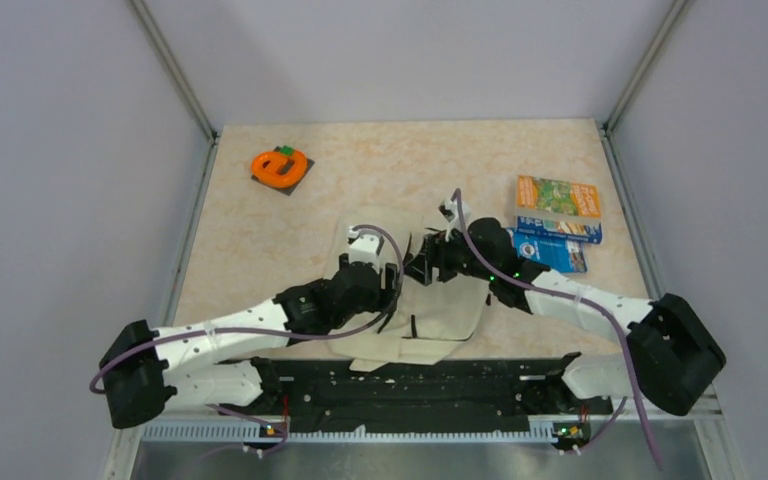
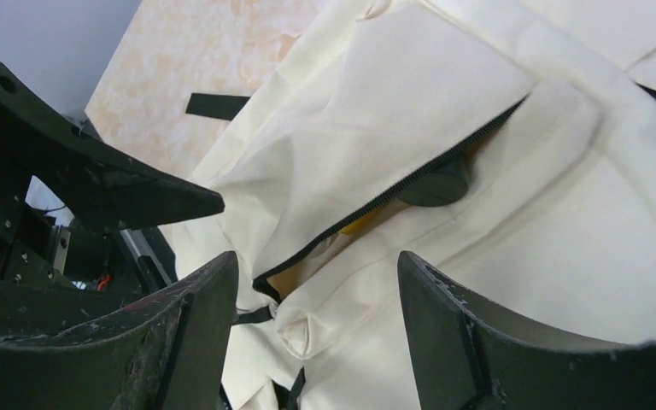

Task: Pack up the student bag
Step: Place the personal item in the student bag.

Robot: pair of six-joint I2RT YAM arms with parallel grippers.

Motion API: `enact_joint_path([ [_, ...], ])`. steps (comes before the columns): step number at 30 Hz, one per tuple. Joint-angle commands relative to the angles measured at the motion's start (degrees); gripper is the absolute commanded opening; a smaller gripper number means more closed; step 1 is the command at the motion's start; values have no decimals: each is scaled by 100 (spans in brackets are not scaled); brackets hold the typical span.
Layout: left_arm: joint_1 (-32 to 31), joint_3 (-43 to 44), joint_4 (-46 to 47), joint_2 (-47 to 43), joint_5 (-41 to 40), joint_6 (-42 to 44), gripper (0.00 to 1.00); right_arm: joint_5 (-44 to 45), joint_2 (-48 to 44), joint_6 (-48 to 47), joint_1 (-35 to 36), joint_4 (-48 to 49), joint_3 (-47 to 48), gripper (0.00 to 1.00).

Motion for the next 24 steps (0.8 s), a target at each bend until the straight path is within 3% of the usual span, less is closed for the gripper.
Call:
enact_joint_path([
  [1, -3, -311, 240, -389, 1060, 423, 73, 658, -756, -80, 16, -310, -330, 68],
  [7, -133, -677, 154, -347, 1644, 181, 69, 937, -1095, -2, 16, -180, -734, 67],
  [9, -187, -763, 106, -374, 1577, 66, 67, 950, -964, 19, 16, 112, -833, 62],
  [13, -217, -868, 24, -496, 1348, -128, 60, 1048, -491, 14, 16, 539, -726, 40],
  [15, -225, -884, -68, -542, 1217, -197, 58, 1045, -228, -3, 16, 797, -656, 33],
  [24, -227, -933, -330, -792, 1082, -226, 58, 831, 1287, -124, 29, 1835, -84, 23],
])
